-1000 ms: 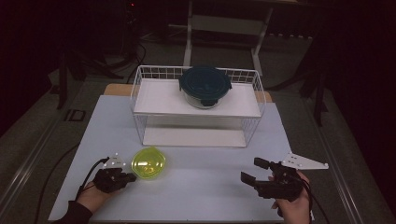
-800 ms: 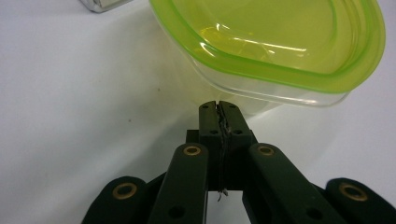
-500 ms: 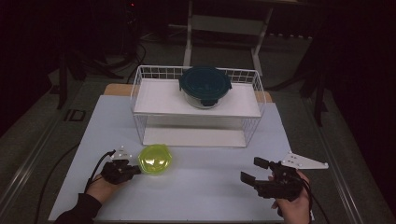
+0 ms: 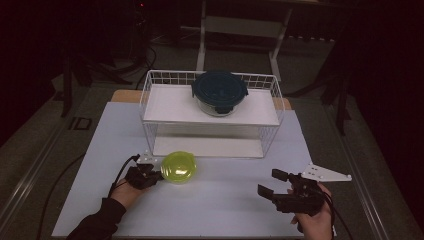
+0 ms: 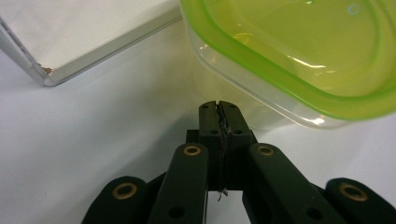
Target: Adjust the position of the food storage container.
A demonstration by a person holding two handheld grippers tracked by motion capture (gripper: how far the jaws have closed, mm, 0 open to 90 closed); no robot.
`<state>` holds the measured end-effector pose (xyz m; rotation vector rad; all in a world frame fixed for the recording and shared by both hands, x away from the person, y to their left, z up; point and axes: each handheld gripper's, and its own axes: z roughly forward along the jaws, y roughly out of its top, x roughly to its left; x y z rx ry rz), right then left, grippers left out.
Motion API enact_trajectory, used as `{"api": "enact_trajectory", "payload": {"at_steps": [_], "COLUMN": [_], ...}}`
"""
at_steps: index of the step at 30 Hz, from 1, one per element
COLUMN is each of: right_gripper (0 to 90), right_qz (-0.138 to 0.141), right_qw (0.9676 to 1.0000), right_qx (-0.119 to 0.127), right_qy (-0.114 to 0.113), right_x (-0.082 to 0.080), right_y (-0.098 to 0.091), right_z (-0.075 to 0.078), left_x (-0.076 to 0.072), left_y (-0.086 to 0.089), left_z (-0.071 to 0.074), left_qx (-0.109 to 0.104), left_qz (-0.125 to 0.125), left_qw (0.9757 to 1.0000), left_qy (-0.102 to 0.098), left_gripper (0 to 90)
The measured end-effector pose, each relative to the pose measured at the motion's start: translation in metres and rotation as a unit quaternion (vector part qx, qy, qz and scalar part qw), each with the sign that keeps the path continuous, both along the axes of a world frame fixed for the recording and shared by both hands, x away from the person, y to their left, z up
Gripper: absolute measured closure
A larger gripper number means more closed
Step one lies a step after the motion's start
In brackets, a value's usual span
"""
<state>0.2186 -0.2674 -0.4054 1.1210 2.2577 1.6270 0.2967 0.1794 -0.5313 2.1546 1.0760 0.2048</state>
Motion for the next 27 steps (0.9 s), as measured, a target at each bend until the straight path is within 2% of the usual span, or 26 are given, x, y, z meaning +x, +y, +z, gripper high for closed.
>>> {"api": "enact_trajectory", "payload": {"at_steps": [6,13,19,27], "right_gripper": [16.2,16.2,16.2,16.2], "right_qz": [-0.001,0.001,0.001,0.003], "right_qw": [1.0,1.0,1.0,1.0], "right_qx": [0.0,-0.005,-0.004,-0.003], "right_qy": [0.003,0.004,0.006,0.007], "right_x": [0.0,0.0,0.0,0.0], "right_y": [-0.001,0.001,0.001,0.001], "right_z": [-0.001,-0.004,-0.005,-0.008], "left_x": [-0.005,0.001,0.008,0.016], "left_y": [0.001,-0.006,-0.017,-0.039], "left_z": [0.003,0.003,0.002,0.003], "left_qx": [-0.008,-0.012,-0.016,-0.017], "left_qz": [-0.004,-0.008,-0.014,-0.037], "left_qw": [1.0,0.9999,0.9998,0.9992], "left_qy": [-0.002,0.0,0.001,0.001], "left_gripper": [88.3,88.3,88.4,88.4]}}
